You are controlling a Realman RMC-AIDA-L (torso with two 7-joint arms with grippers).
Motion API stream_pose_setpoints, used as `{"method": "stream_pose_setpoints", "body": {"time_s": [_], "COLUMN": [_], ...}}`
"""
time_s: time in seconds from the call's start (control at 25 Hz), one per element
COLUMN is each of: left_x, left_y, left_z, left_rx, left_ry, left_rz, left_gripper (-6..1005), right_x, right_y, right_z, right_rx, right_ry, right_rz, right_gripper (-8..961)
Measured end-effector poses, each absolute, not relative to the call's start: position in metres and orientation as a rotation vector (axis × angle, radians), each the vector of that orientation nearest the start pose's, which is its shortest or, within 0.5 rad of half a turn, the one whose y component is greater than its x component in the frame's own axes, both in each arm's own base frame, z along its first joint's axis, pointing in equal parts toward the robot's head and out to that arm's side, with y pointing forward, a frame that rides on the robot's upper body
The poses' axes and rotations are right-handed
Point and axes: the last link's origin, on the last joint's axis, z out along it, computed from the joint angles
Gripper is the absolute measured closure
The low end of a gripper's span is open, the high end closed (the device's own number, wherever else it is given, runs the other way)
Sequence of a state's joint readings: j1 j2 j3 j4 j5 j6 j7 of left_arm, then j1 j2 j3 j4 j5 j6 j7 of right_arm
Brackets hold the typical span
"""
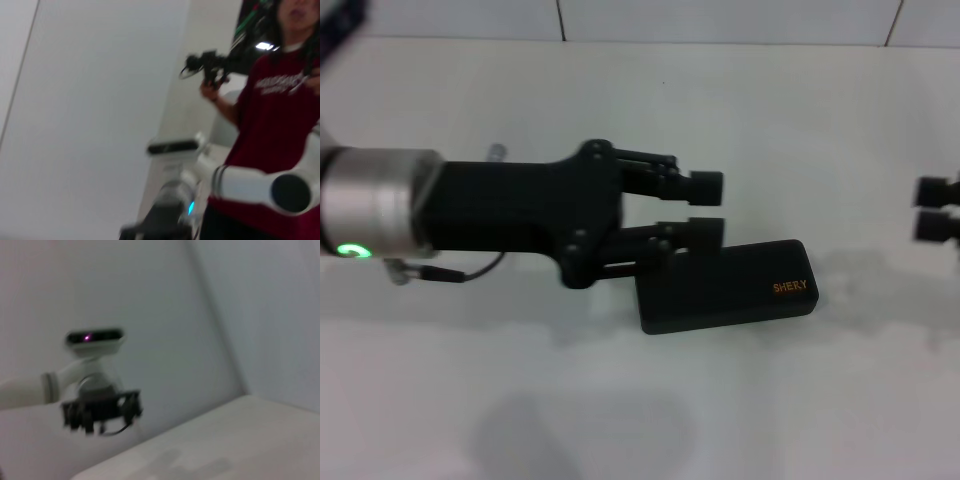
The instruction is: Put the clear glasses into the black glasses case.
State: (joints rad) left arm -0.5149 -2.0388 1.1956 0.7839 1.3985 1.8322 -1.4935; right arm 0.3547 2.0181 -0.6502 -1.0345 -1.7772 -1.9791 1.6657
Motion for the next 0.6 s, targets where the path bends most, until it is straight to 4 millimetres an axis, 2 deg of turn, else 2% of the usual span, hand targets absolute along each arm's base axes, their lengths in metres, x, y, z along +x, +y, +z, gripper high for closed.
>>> {"method": "stream_pose_setpoints", "body": {"time_s": [0.08,0.16,0.32,0.6], "left_x": [-0.165,-0.169,-0.181,-0.199], "left_y": [0.295,0.291,0.287,0.283], "left_z": [0.021,0.03,0.041,0.032], "left_rx": [-3.01,-2.996,-2.97,-3.066], "left_ry": [-0.261,-0.249,-0.285,-0.376], "left_rz": [-1.359,-1.392,-1.368,-1.172], "left_gripper": [729,647,484,444], "right_x": [0.242,0.236,0.223,0.2], "right_y": [0.278,0.279,0.281,0.281], "right_z": [0.086,0.075,0.059,0.036], "right_rx": [-2.811,-2.847,-2.911,-2.946], "right_ry": [0.522,0.458,0.361,0.236], "right_rz": [0.978,1.036,1.114,1.338], "right_gripper": [633,553,466,313]}}
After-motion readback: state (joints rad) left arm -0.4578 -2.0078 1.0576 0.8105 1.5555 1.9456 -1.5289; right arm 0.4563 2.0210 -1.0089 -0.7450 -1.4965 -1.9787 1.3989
